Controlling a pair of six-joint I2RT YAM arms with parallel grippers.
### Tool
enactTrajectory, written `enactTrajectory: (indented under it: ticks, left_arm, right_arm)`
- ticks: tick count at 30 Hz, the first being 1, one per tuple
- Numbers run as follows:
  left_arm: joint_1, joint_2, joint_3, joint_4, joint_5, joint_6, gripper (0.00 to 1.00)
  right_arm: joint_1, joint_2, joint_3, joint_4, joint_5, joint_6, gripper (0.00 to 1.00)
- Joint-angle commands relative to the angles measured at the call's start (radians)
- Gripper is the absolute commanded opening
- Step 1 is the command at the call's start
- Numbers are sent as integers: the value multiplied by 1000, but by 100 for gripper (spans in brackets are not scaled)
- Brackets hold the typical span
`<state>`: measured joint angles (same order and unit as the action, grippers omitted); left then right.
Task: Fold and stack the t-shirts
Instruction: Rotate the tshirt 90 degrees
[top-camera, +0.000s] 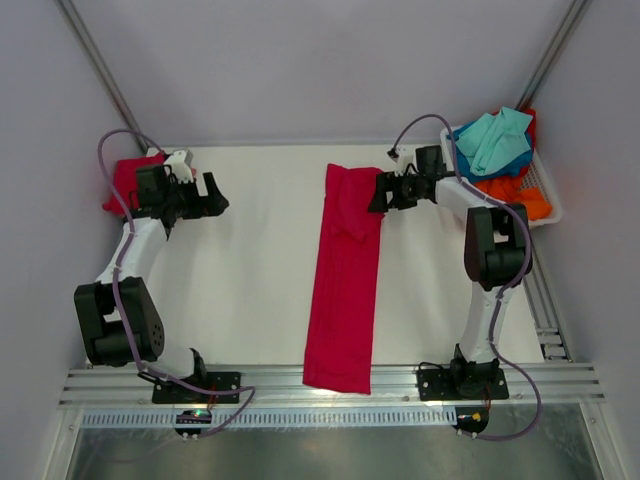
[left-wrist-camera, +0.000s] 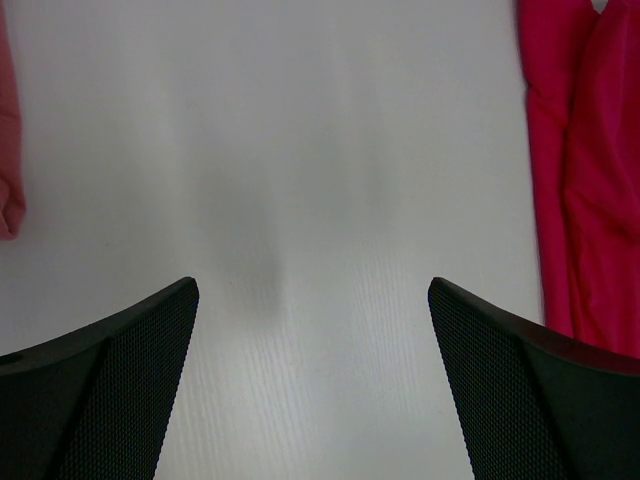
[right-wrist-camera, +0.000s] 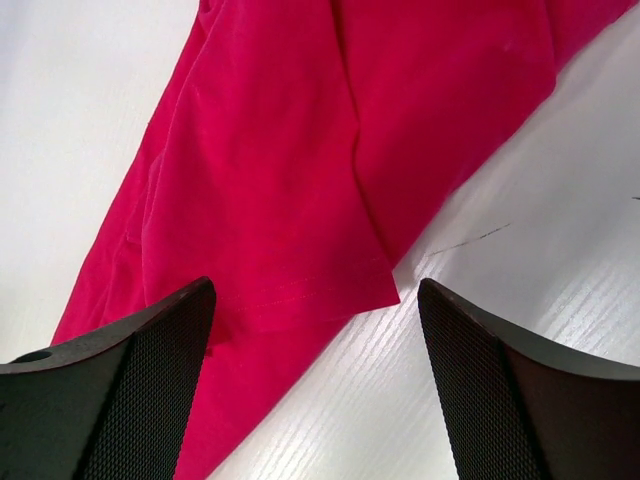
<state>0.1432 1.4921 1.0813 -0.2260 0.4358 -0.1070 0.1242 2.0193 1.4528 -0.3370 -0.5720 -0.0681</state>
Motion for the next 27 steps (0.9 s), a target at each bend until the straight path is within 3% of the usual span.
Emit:
enactTrajectory:
  ticks: [1, 12, 27]
  left_arm:
    - [-1, -27, -6, 7, 41, 15, 99]
    - [-1, 8, -6, 7, 83, 6, 99]
    - [-1, 0, -11, 4, 129, -7, 99]
  right_arm:
    - [2, 19, 61, -22, -49, 10, 86]
    - [9, 70, 98, -62, -72, -2, 79]
    - [12, 107, 129, -100, -48, 14, 79]
